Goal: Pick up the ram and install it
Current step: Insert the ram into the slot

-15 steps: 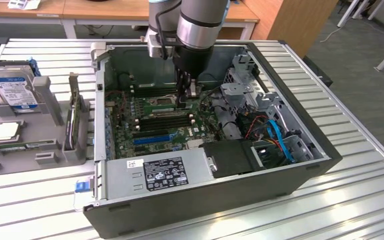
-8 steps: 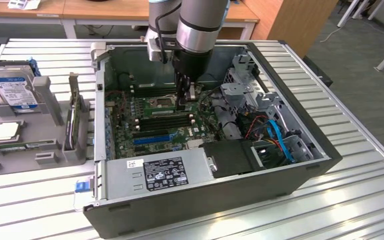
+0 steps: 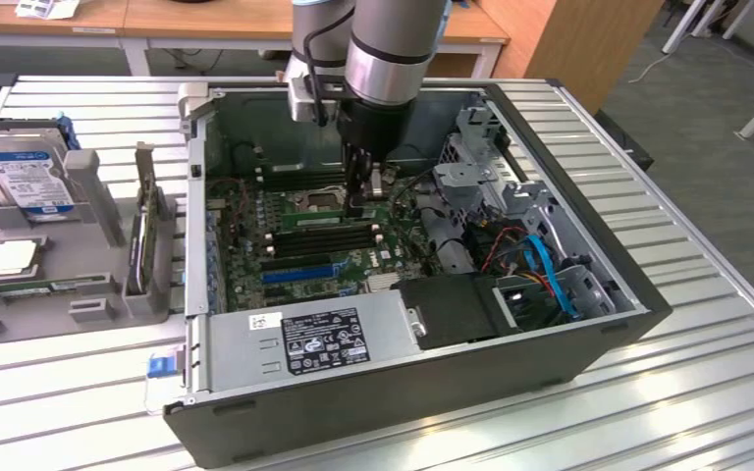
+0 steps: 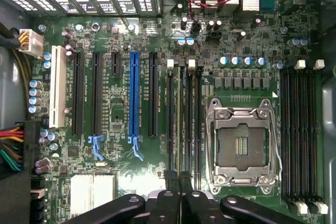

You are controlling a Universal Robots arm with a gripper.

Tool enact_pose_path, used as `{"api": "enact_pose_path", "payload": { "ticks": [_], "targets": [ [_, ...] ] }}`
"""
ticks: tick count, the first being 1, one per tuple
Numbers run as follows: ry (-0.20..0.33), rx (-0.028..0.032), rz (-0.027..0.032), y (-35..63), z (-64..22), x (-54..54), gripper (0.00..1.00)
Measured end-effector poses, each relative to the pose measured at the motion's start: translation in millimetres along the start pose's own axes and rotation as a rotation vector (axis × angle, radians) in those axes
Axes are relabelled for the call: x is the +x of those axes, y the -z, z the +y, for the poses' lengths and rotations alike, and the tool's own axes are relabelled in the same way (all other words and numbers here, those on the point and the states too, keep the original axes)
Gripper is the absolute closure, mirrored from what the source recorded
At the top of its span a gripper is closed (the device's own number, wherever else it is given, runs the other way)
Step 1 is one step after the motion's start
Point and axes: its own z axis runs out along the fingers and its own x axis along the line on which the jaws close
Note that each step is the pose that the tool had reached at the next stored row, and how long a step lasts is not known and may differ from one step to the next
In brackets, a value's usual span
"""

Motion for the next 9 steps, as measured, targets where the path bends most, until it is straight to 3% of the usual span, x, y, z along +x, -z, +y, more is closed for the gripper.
{"api": "enact_pose_path", "payload": {
  "ticks": [5, 9],
  "targets": [
    [0.001, 0.0022, 0.0000, -0.7, 7.0, 0.1, 0.88],
    [0.002, 0.0023, 0.0001, -0.7, 7.2, 0.1, 0.88]
  ]
}}
